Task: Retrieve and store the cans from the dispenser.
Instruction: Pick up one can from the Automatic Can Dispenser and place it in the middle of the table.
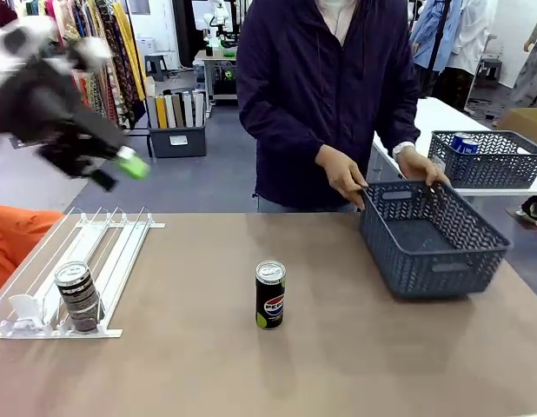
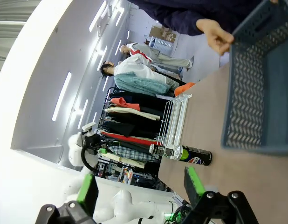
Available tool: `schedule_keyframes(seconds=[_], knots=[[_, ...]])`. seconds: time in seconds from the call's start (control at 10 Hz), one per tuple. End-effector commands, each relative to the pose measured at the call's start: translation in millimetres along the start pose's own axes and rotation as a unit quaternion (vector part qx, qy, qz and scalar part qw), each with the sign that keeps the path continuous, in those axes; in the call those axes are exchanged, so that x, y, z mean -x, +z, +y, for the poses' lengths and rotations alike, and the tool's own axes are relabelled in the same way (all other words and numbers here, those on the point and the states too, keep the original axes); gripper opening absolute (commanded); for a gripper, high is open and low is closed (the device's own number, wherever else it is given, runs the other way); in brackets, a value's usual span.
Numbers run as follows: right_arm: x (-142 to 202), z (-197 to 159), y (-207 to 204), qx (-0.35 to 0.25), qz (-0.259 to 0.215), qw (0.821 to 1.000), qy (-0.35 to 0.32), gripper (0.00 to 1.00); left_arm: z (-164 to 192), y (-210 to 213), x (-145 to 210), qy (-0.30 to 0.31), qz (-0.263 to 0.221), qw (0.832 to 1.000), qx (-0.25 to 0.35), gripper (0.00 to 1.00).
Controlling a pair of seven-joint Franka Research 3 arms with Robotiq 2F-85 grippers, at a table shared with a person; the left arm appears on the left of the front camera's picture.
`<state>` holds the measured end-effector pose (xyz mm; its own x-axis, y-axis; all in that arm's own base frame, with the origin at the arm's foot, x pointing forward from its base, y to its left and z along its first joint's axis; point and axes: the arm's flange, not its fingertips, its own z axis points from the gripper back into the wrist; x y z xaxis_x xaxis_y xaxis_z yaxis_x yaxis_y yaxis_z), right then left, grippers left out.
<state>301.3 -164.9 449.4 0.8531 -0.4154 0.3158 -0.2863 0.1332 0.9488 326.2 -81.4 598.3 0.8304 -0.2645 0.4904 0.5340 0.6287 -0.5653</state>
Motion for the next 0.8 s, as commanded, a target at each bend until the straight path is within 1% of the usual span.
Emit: schedule_keyframes(seconds=[0.0,0.1,0.2,0.3,0.4,0.5,0.6,0.7], knots=[[-2.8,3.6,-1.7,-0.005,-0.004,1.0,0.003,1.0,65.9,48.3,71.9,0.047,-0.143,0.982,0.114,1.0],[-2.8,3.6,-1.7,-0.005,-0.004,1.0,0.003,1.0,110.3,68.6,114.4,0.073,-0.196,0.964,0.162,1.0],[-2.8,3.6,-1.7,-0.005,-0.004,1.0,0.003,1.0,143.7,76.2,147.3,0.083,-0.219,0.95,0.208,1.0],[-2.8,3.6,-1.7,-0.005,-0.004,1.0,0.003,1.0,171.4,75.7,175.0,0.104,-0.236,0.936,0.238,1.0],[-2.8,3.6,-1.7,-0.005,-0.004,1.0,0.003,1.0,191.9,69.4,192.7,0.145,-0.246,0.925,0.251,1.0],[-2.8,3.6,-1.7,-0.005,-0.004,1.0,0.003,1.0,205.3,55.8,190.6,0.255,-0.209,0.921,0.21,1.0],[-2.8,3.6,-1.7,-0.005,-0.004,1.0,0.003,1.0,182.4,115.3,180.6,0.125,-0.257,0.931,0.225,1.0],[-2.8,3.6,-1.7,-0.005,-0.004,1.0,0.003,1.0,182.4,115.3,180.6,0.125,-0.257,0.931,0.225,1.0]])
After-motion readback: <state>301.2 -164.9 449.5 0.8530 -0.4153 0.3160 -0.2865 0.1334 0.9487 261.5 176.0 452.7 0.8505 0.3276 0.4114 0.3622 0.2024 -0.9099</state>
